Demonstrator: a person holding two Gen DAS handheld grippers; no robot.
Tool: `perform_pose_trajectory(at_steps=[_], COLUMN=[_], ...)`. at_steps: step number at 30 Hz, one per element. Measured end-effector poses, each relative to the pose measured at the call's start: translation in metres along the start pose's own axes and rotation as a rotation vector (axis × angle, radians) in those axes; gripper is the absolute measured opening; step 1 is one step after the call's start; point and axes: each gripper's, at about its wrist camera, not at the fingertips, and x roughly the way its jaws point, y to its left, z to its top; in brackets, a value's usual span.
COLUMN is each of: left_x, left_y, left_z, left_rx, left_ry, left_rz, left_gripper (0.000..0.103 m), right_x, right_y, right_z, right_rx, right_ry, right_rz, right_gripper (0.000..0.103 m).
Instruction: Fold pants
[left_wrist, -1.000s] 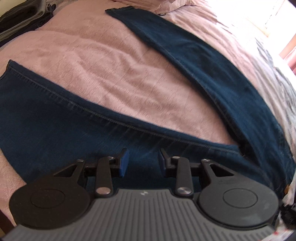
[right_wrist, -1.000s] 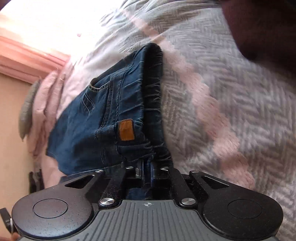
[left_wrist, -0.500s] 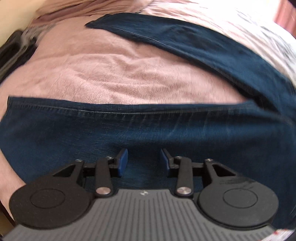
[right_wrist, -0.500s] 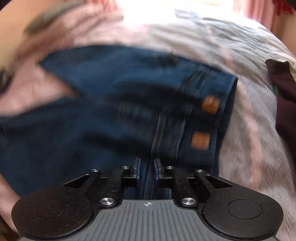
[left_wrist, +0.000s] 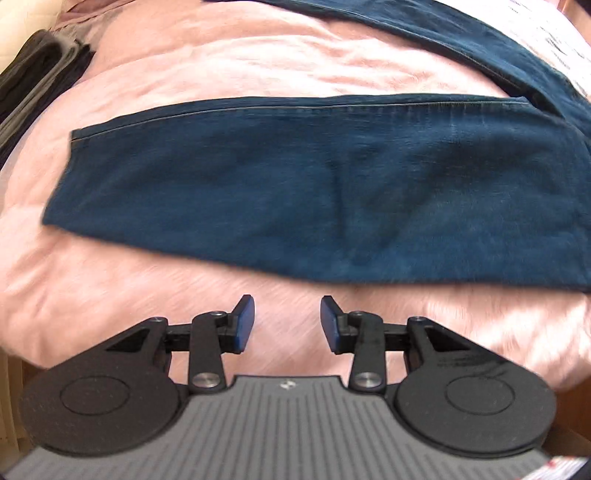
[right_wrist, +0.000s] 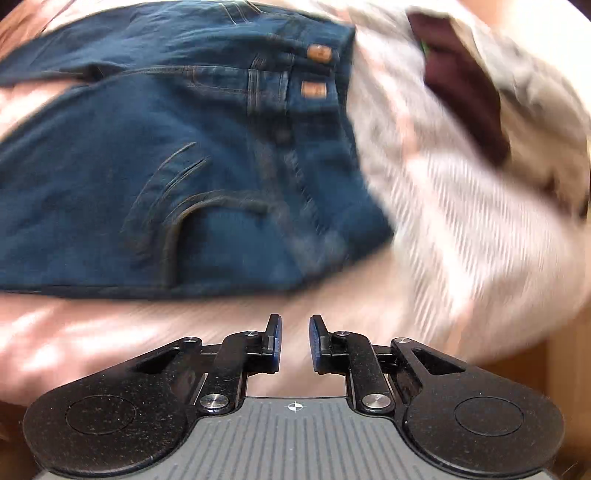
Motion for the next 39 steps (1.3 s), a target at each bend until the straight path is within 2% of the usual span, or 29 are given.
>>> perform_pose_trajectory(at_steps=[2,4,6,11,14,17,20,25,39], left_x=[-0.025,-0.050,-0.074,-0.132,-0.164,-0.187,-0.207,-0.234,-0.284], left_y=[0.009,0.015,0.018,0.009,-0.001,-0.010,-0.020,-0.031,-0.062], left_z=[-0.003,0.001,0.006,0.025,0.032,0.030,0.030,0.010,-0.049], left_rx=[0.029,0.039,0.043,0.080,0.091,0.098,0.108,0.093,0.074], left_ry=[-0.020,-0.034,-0.044,-0.125,-0.165,-0.193,-0.207,-0.216,-0.251], left_rz=[-0.013,-0.022,-0.039,-0.078,-0.092,-0.106,-0.094,-0.089,-0.073], left_gripper=[0.036,0.041,0.047,0.056,0.066,0.067,0.068,0.068,0.071], right_x=[-0.031,-0.058,-0.081,-0.145,-0.172,-0.188,-0.200,-0.204,-0.232], right_y=[0.007,0.020,0.034,0.064,0.077,0.085,0.093,0.090,0.059], right_z=[-0.009,-0.008,-0.004,0.001,0.004,0.002,-0.008,-0.021,-0.058], right_rx=[0.066,0.087,0.073,-0.001,-0.053,-0.099,-0.156,-0.183,-0.255], right_ry=[-0.037,-0.060,-0.102,-0.214,-0.231,-0.238,-0.230,-0.191,-0.231], right_rz=[0.078,0.133,0.181,0.235,0.267,0.279,0.248,0.236,0.271], right_gripper=[0.016,0.027,0.046,0.058,0.062,0.068,0.069,0.069,0.068])
